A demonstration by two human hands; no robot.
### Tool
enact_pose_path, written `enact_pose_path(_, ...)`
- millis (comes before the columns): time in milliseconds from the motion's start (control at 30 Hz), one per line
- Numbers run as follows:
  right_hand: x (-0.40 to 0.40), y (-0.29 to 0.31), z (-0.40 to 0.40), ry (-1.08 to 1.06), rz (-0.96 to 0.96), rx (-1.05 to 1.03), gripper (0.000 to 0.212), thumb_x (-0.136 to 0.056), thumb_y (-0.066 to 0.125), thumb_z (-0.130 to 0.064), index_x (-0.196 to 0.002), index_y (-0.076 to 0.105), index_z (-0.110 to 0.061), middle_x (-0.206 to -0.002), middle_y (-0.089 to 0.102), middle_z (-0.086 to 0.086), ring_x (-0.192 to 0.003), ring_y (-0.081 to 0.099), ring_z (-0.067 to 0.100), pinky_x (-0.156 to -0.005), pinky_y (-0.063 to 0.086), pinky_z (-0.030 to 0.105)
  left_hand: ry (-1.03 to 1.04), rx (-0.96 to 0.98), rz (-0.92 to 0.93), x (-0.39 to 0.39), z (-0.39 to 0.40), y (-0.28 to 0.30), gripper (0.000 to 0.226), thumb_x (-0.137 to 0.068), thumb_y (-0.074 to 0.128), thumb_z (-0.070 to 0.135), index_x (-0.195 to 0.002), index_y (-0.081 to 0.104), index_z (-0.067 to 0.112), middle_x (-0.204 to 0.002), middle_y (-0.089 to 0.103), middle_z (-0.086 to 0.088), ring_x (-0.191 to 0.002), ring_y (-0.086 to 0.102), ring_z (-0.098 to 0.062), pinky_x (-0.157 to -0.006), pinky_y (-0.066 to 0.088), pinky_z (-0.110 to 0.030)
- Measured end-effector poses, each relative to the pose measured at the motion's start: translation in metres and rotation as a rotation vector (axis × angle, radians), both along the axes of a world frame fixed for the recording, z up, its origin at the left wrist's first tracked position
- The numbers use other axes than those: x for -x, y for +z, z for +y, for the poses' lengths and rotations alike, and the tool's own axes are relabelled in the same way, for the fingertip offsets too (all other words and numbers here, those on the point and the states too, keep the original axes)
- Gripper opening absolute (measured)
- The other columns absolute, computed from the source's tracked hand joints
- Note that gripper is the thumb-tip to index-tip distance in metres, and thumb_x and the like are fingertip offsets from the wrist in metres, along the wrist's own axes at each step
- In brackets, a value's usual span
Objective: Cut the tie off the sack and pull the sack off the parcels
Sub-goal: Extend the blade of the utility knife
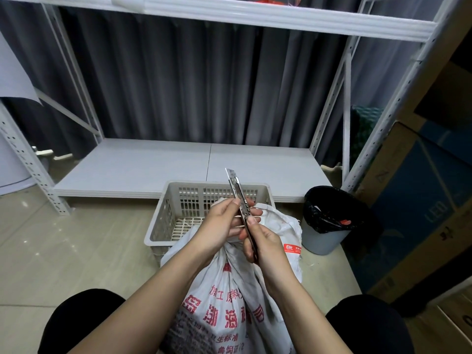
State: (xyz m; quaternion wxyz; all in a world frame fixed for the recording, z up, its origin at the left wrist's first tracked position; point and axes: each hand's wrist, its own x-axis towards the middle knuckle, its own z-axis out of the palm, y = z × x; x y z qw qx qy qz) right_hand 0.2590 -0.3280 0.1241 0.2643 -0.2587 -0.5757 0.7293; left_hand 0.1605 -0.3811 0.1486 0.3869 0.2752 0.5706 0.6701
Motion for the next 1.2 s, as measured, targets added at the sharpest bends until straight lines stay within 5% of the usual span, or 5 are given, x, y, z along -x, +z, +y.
enact_pose_path(300,-0.003,0.001,-0.005,0.09,0.04,-0.011,0.038,-0.101,0.035,-0.026,-0.072,0.05,-0.005,-0.037,0.041,-0.001,-0.032,0.034,0.006,-0.038,0.029,0.014,-0.054,0.019,0.07,-0.004,-0.005,0.004,0.033,-0.104,0.033,0.023,-0.1,0.064,0.011,-0.088,0.076,-0.004,-0.076,0.067,-0.018,-0.062,0.049,-0.022)
enact_pose_path(467,0.0,0.004,0.003,0.213,0.197,0.198,0.029,-0.103,0.025,-0.021,-0.103,0.049,-0.003,-0.047,0.031,-0.002,-0.034,0.022,0.004,-0.039,0.013,0.018,-0.03,-0.04,-0.039,-0.002,0.002,0.009,0.028,-0.103,0.036,0.019,-0.112,0.062,0.017,-0.095,0.076,-0.005,-0.086,0.072,-0.014,-0.083,0.053,-0.032)
enact_pose_path(600,0.001,0.003,0.004,0.178,0.165,0.125,0.025,-0.103,0.028,-0.017,-0.095,0.047,-0.004,-0.049,0.03,-0.006,-0.038,0.018,0.002,-0.04,0.011,0.016,0.019,-0.097,-0.169,0.002,0.006,0.011,0.028,-0.103,0.037,0.023,-0.113,0.062,0.019,-0.099,0.075,-0.008,-0.082,0.072,-0.016,-0.079,0.053,-0.026)
enact_pose_path(900,0.004,0.0,0.002,0.011,0.106,0.114,0.027,-0.101,0.038,-0.025,-0.077,0.044,-0.015,-0.043,0.028,-0.009,-0.036,0.02,0.001,-0.035,0.018,0.011,0.027,-0.082,-0.11,0.001,0.004,0.009,0.028,-0.103,0.036,0.021,-0.113,0.062,0.015,-0.095,0.076,-0.005,-0.084,0.073,-0.014,-0.059,0.051,-0.017)
enact_pose_path(1200,0.0,0.002,0.003,0.102,0.105,0.057,0.027,-0.102,0.032,-0.022,-0.082,0.044,-0.007,-0.042,0.034,-0.003,-0.033,0.026,0.004,-0.035,0.022,0.014,0.01,-0.019,-0.001,0.004,0.005,0.009,0.028,-0.104,0.035,0.019,-0.11,0.061,0.01,-0.087,0.076,0.001,-0.077,0.073,-0.008,-0.063,0.053,-0.017)
